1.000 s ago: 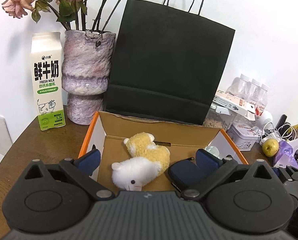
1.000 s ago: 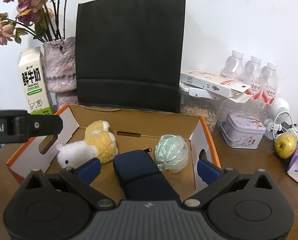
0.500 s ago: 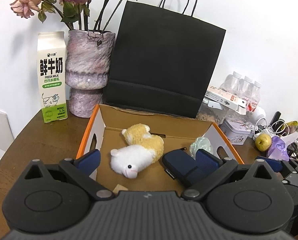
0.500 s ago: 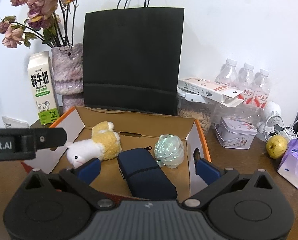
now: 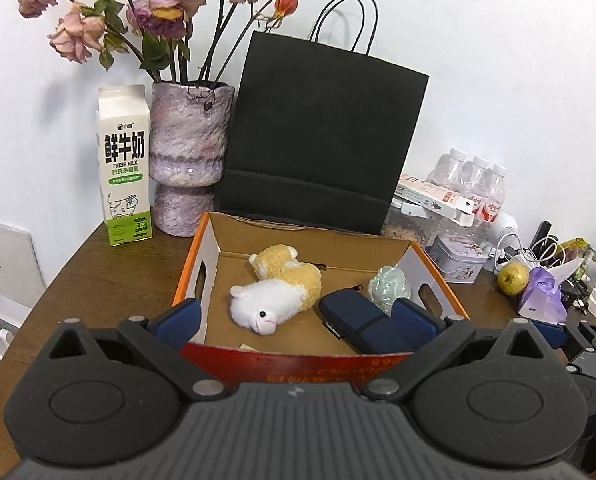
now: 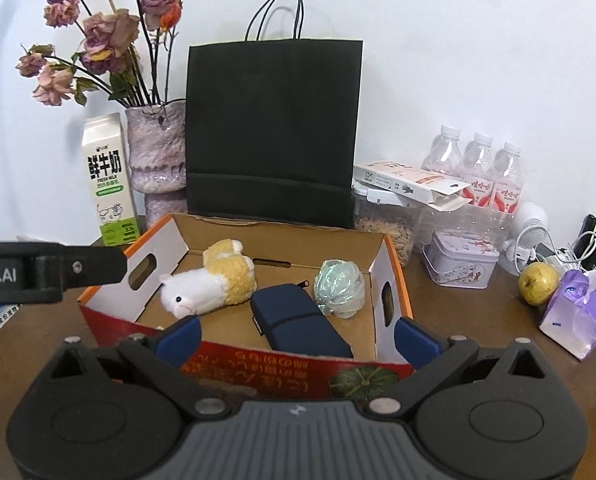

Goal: Organize objects
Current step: 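Withdraw both grippers from the box back toward the table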

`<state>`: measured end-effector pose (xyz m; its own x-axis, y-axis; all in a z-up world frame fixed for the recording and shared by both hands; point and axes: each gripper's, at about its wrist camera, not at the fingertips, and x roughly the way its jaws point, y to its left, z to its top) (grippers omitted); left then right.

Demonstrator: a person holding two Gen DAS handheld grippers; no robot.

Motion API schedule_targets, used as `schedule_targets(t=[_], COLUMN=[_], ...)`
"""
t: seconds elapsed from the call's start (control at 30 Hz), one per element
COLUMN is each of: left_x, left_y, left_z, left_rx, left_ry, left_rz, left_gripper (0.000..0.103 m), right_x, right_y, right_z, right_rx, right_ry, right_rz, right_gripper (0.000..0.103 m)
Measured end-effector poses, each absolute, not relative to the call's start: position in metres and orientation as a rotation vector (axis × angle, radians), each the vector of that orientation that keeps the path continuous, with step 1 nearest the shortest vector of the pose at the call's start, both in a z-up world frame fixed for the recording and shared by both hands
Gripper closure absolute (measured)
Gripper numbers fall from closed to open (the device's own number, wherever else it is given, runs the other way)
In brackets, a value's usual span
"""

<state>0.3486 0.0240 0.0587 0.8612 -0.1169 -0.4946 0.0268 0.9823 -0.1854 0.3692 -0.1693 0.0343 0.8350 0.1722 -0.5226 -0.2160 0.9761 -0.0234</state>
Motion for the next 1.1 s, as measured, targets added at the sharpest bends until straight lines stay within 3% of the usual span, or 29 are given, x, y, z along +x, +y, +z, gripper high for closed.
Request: schedule_targets(t=[1.1], left_x=[0.206], left_y=[0.003], left_z=[0.079], left_rx=[-0.116], left_ry=[0.503], left_rz=[-0.052], left_gripper=[0.0], right_x=[0.222], right_y=[-0.199], right_z=[0.045], right_rx=[-0.074], right_ry=[0.481], right_rz=[0.266], right_gripper=[0.0])
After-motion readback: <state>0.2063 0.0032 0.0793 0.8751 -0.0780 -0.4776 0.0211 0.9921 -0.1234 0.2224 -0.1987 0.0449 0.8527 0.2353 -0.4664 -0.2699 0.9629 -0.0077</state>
